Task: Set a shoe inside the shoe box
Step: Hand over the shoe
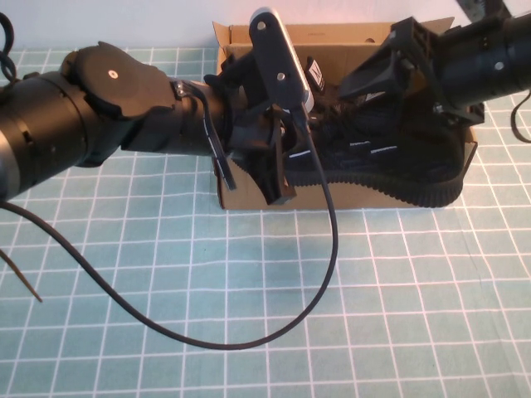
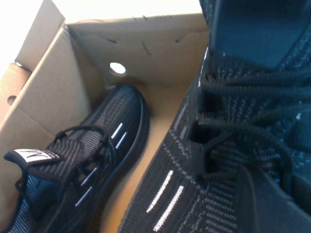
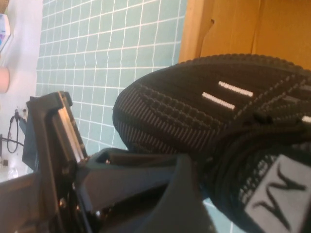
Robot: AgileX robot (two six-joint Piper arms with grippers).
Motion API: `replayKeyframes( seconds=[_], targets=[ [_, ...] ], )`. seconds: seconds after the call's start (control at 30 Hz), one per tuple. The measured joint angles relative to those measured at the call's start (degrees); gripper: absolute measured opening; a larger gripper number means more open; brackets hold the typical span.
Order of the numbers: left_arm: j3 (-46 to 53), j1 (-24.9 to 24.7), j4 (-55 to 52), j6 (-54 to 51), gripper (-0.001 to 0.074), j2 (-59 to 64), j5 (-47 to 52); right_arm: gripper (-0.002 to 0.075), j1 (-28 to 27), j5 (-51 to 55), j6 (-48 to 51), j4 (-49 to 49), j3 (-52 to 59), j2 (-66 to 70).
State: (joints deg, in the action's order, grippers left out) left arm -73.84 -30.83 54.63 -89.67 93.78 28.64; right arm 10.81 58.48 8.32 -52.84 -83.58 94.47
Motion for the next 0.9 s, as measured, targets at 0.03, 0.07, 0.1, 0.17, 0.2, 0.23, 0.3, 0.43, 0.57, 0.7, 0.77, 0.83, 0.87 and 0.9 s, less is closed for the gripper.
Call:
replayKeyframes(
  seconds=[0.03,0.07,0.1,0.17,0.2,0.23,0.3,0.43,0.57,0.7,0.77,0.83,0.87,0.9],
  targets=[
    [0.0,0.0,0.0,-0.2,0.0022,0.0,0.0,0.0521,0.4,-0.3,0.1,0.0,0.0,0.2],
    [0.0,0.0,0.1,-0.6,0.0022,0.0,0.0,0.0521,0.7,-0.5,0.1,-0.1,0.0,0.3],
    [0.0,0.0,0.4,-1.1,0.0022,0.0,0.0,0.0521,1.2,-0.7,0.1,-0.2,0.0,0.5],
    [0.0,0.0,0.9,-1.6,0.0022,0.0,0.0,0.052,2.0,-1.0,0.1,-0.2,0.0,0.9],
    [0.0,0.0,1.2,-1.8,0.0022,0.0,0.1,0.0514,2.5,-1.3,0.3,-0.3,0.0,1.2],
    [0.0,0.0,1.3,-2.1,0.0022,0.0,0.1,0.0503,2.9,-1.6,0.5,-0.4,0.0,1.2],
    [0.0,0.0,1.3,-2.1,0.0022,0.0,0.1,0.047,3.1,-1.9,0.6,-0.6,0.0,1.6],
    [0.0,0.0,1.3,-2.3,0.0022,0.0,0.1,0.0375,3.1,-2.0,1.1,-0.7,0.0,1.8],
    [0.0,0.0,1.4,-2.4,0.0022,0.0,-0.3,0.0316,3.1,-2.0,2.1,-0.8,0.0,1.8],
    [0.0,0.0,1.4,-2.4,0.0022,0.0,-0.3,0.0215,3.1,-2.0,4.0,-1.2,0.0,1.8],
    [0.0,0.0,1.4,-2.4,0.0022,0.0,-0.3,0.0139,3.1,-2.0,4.8,-1.7,0.0,1.8],
    [0.0,0.0,1.4,-2.5,0.0022,0.0,-0.3,0.006,3.1,-2.0,5.5,-1.9,0.0,1.8],
    [0.0,0.0,1.4,-2.5,0.0022,0.0,-0.3,0.0042,3.1,-2.0,5.8,-1.9,0.0,1.8],
    [0.0,0.0,1.4,-2.5,0.0022,0.0,-0.3,0.0027,3.1,-2.0,6.0,-1.9,0.0,1.8]
  ],
)
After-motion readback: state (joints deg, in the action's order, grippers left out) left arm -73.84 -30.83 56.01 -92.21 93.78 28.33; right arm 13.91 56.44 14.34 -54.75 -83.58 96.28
